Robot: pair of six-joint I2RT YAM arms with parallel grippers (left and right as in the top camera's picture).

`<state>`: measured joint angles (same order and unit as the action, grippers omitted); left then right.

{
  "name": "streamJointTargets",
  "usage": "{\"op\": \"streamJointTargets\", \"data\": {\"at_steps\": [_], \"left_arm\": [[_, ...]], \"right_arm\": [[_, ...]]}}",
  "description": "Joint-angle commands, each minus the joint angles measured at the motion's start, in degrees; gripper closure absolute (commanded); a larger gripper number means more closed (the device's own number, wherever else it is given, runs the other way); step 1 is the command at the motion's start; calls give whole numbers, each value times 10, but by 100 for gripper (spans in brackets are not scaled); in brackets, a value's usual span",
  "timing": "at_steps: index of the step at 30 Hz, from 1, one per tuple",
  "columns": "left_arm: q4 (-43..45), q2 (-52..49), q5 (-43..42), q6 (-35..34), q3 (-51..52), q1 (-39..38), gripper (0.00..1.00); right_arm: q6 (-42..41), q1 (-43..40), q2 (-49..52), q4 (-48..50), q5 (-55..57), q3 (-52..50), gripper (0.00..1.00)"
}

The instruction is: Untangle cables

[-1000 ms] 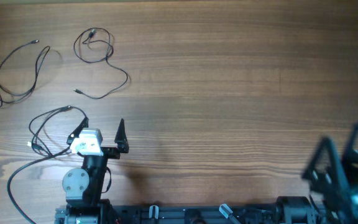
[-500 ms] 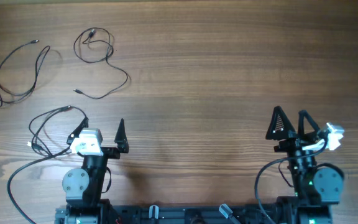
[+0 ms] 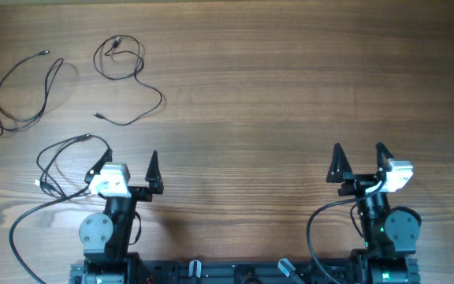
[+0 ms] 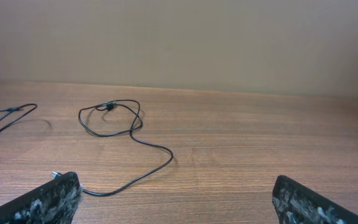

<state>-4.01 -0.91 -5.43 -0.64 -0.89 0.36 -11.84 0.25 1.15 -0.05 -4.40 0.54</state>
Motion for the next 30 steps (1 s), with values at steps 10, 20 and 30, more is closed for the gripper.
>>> {"op": "streamJointTargets", "data": {"at_steps": [10, 20, 30], "left_arm": [[2, 2, -5, 11, 5, -4, 0], [2, 2, -5, 11, 5, -4, 0], [2, 2, -5, 11, 5, -4, 0]], "right_arm": [[198, 2, -10, 2, 10, -3, 0], [198, 2, -9, 2, 10, -2, 0], [198, 2, -9, 2, 10, -2, 0]]}}
